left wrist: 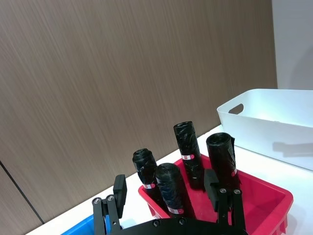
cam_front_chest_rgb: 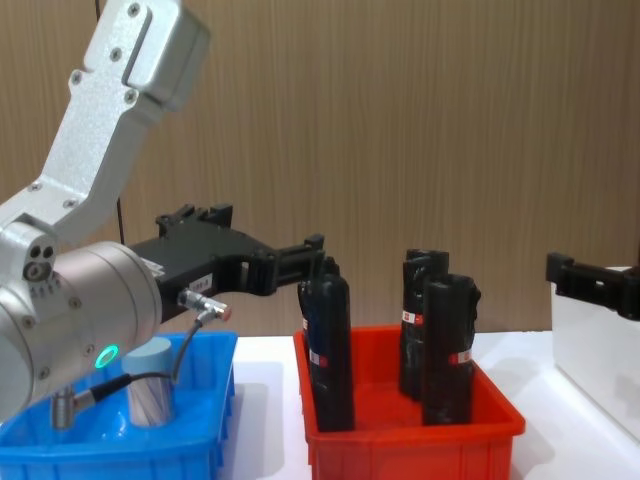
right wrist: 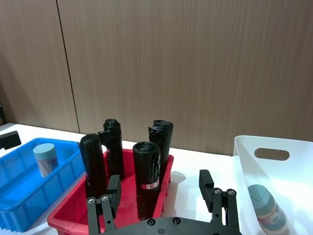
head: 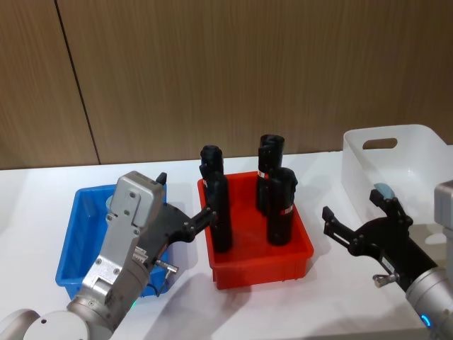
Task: Pick the cotton swabs from the blue box and place them into the white box.
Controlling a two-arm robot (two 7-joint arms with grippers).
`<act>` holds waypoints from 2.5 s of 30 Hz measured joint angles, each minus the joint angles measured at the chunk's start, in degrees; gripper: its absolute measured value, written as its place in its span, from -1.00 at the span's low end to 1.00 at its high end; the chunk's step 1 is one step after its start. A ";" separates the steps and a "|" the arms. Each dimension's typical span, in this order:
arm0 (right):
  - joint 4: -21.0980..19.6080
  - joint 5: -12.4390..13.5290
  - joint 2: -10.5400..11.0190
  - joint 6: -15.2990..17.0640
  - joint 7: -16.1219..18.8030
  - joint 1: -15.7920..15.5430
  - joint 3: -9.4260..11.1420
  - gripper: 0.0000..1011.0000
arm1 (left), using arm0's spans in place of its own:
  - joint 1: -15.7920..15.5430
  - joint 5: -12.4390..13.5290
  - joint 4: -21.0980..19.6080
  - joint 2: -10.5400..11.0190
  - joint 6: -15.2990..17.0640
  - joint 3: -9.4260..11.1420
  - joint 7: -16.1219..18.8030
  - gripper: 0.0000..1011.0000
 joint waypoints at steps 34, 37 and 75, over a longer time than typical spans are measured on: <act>11.54 0.89 -2.44 -0.35 10.10 9.50 0.77 0.98 | 0.00 0.00 0.00 0.00 0.00 0.00 0.00 0.98; 15.10 1.21 -3.09 -0.78 12.95 12.20 0.88 0.98 | 0.00 0.00 0.00 0.00 -0.01 0.00 0.00 0.98; 48.22 0.94 -8.21 -9.10 34.60 33.41 0.07 0.98 | 0.00 0.00 0.00 0.00 -0.01 0.00 0.00 0.98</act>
